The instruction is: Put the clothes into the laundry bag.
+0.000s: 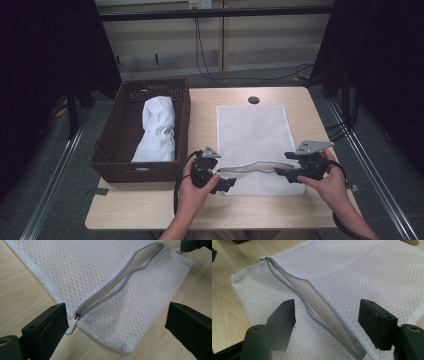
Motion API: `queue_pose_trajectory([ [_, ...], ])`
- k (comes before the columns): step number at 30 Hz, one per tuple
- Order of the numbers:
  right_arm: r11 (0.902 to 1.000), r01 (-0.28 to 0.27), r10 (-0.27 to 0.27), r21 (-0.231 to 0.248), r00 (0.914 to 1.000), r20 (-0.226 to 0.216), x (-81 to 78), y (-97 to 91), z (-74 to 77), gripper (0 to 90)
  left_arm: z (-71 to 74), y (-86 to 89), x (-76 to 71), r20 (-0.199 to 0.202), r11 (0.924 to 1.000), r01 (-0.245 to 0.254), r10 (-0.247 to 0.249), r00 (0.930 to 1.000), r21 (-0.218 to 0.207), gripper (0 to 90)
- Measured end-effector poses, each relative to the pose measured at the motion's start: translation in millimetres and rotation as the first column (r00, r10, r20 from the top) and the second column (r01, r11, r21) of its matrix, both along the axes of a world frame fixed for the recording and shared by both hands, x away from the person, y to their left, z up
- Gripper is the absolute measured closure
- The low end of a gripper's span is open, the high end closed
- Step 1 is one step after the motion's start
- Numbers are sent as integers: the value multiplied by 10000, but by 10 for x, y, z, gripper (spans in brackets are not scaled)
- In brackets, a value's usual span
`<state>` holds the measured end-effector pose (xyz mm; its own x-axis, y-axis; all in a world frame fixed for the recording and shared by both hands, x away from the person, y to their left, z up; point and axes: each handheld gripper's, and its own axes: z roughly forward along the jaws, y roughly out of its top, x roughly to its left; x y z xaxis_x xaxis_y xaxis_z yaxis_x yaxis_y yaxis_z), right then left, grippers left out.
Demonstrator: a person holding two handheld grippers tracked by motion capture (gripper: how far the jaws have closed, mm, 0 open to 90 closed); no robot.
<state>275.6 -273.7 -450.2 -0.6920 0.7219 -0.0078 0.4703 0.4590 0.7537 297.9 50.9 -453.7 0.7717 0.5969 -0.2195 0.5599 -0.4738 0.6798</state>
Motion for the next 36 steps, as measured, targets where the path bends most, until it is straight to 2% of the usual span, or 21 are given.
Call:
queue_pose_trajectory([
  [6, 9986, -412, 418, -339, 9989, 188, 42, 147, 11, 319, 7, -69, 18, 14, 9999, 90, -90, 10000, -45, 41],
  [10, 9968, -617, 619, -514, 9981, 12, 109, 237, -2, 341, 7, -60, 13, 8, 9999, 169, -169, 9999, -28, 41],
  [12, 9941, -724, 729, -809, 9973, 43, 163, 297, -28, 348, 0, -59, 4, -38, 9999, 131, -131, 9999, -103, 42],
  [15, 9901, -870, 856, -1097, 9962, -179, 242, 386, -90, 372, -10, -61, -6, -107, 9994, 334, -335, 9994, -121, 42],
  [17, 9877, -964, 968, -1228, 9953, -27, 274, 442, -125, 386, -5, -58, -17, -82, 9992, 391, -391, 9992, -55, 45],
  [19, 9869, -966, 952, -1289, 9953, -172, 295, 487, -145, 402, -8, -55, -24, -112, 9992, 378, -380, 9992, -140, 45],
  [20, 9867, -953, 953, -1314, 9954, -59, 306, 509, -150, 425, -8, -51, -25, -107, 9992, 376, -378, 9992, -136, 45],
  [21, 9854, -1061, 1063, -1335, 9943, -61, 317, 533, -152, 439, -9, -50, -27, -109, 9993, 321, -323, 9994, -192, 46],
  [24, 9775, -1009, 1026, -1855, 9947, -5, 355, 582, -154, 466, 14, -33, -22, -96, 9992, 360, -361, 9993, -157, 45],
  [25, 9762, -981, 1002, -1934, 9950, 11, 371, 588, -160, 469, 12, -35, -21, -41, 9990, 359, -361, 9993, -276, 45],
  [27, 9714, -1055, 1084, -2128, 9941, 23, 401, 589, -167, 509, 21, -33, -15, -59, 9991, 391, -392, 9992, -166, 45],
  [29, 9737, -994, 1010, -2048, 9949, -26, 417, 586, -182, 554, 15, -36, -8, -43, 9989, 414, -415, 9991, -198, 45],
  [31, 9716, -1088, 1069, -2101, 9941, -203, 438, 578, -200, 587, 16, -44, -12, -47, 9988, 402, -404, 9992, -277, 46],
  [32, 9730, -913, 865, -2122, 9957, -318, 436, 577, -206, 615, 16, -49, -14, -37, 9988, 398, -399, 9992, -270, 45],
  [33, 9750, -1027, 959, -1972, 9944, -435, 447, 569, -218, 635, 21, -54, -15, -21, 9991, 386, -386, 9993, -200, 45],
  [35, 9736, -922, 862, -2089, 9956, -377, 453, 555, -218, 685, 20, -67, -11, 22, 9986, 492, -492, 9988, -211, 45],
  [36, 9774, -860, 793, -1933, 9960, -419, 458, 544, -219, 710, 18, -79, -15, 15, 9987, 415, -415, 9991, -296, 45],
])
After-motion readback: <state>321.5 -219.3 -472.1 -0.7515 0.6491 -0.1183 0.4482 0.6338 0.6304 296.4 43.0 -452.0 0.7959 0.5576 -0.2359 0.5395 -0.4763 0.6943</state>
